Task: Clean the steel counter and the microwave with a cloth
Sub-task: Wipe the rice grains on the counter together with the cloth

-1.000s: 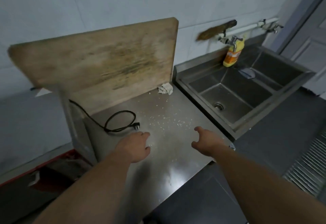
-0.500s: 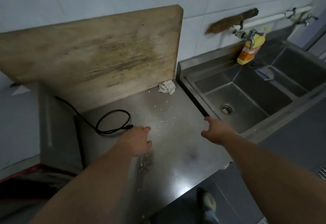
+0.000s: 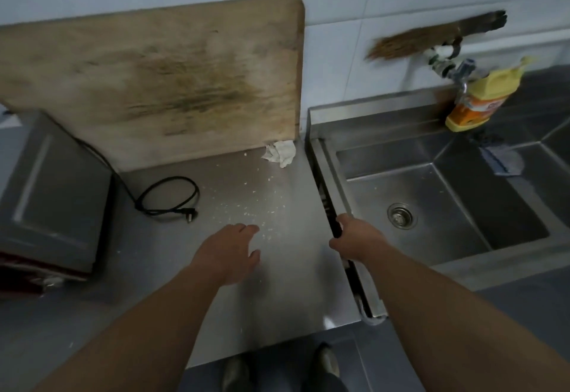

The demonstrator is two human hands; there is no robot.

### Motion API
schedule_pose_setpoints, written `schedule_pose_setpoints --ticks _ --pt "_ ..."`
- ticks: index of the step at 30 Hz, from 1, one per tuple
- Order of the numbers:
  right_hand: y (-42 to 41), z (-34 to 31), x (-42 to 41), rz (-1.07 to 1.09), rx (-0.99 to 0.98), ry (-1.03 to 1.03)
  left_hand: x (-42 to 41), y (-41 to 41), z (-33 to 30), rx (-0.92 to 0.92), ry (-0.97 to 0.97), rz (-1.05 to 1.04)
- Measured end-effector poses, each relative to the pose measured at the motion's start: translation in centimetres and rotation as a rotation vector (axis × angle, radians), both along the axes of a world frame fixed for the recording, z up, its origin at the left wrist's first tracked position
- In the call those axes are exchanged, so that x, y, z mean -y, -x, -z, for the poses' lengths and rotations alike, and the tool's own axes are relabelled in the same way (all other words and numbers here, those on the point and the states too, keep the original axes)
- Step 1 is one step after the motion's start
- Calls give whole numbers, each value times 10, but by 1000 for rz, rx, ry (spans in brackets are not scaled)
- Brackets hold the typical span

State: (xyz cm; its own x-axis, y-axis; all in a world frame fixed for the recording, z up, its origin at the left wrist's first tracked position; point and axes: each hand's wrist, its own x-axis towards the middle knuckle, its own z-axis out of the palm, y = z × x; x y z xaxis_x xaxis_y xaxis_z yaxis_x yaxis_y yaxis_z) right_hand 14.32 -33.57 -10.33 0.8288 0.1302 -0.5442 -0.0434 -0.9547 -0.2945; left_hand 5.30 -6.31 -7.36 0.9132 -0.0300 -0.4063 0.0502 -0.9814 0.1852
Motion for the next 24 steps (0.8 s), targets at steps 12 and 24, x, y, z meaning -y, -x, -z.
schedule_pose_setpoints --ticks 12,24 --pt "-47 36 -26 -80 49 -13 35 41 90 -60 -71 -205" --pt "-126 53 -72 -133 165 43 -1 -4 121 10 -135 -242"
